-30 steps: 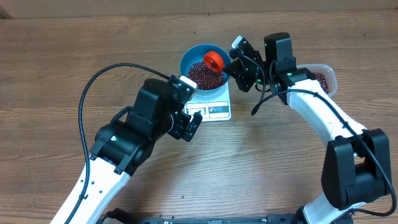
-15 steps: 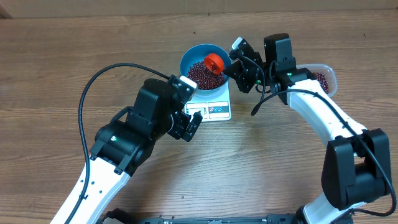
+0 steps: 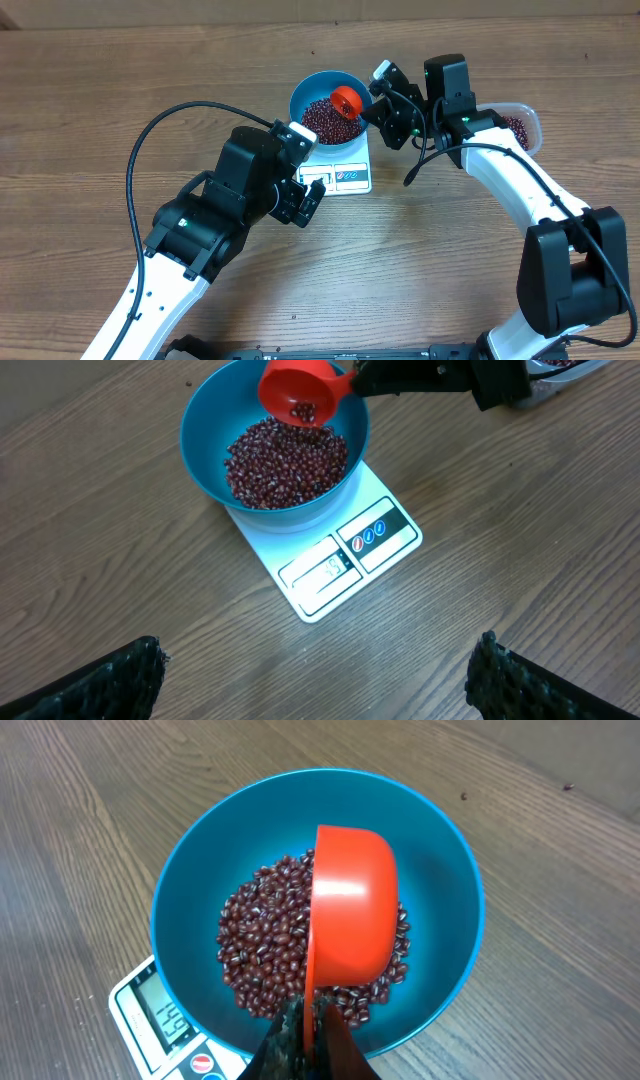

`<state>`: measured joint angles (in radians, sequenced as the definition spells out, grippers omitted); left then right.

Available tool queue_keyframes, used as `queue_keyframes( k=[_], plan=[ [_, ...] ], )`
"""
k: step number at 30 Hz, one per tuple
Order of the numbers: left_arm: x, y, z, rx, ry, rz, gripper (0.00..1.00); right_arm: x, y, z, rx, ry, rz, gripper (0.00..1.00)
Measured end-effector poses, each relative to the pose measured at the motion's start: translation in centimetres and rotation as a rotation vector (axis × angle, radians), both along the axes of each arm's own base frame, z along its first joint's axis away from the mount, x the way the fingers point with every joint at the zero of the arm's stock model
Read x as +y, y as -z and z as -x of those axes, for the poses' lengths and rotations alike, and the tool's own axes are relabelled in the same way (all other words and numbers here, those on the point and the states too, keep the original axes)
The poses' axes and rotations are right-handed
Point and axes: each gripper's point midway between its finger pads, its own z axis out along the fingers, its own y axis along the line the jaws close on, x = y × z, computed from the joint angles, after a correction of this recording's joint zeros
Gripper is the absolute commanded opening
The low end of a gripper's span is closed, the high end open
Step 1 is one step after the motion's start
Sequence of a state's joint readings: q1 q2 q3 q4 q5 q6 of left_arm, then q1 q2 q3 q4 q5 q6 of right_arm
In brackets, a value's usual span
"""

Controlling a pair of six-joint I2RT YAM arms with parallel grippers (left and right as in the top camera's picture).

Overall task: Scoop item into bowl and weigh 150g on scale
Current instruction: 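Hold the scoop tilted over the bowl with the right gripper, shaking out beans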

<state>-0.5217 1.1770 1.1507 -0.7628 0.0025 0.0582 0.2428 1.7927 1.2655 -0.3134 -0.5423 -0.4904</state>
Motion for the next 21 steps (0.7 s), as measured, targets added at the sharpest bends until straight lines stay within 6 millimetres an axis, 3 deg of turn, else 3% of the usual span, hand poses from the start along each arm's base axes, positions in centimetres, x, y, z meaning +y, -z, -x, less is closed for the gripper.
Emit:
queue_keyframes(
  k=[21],
  plan=[
    [0.0,0.0,0.0,0.0,0.0,0.0,1.0,-0.6,-0.3,-1.2,0.002,0.092,-0.007,0.04]
  ],
)
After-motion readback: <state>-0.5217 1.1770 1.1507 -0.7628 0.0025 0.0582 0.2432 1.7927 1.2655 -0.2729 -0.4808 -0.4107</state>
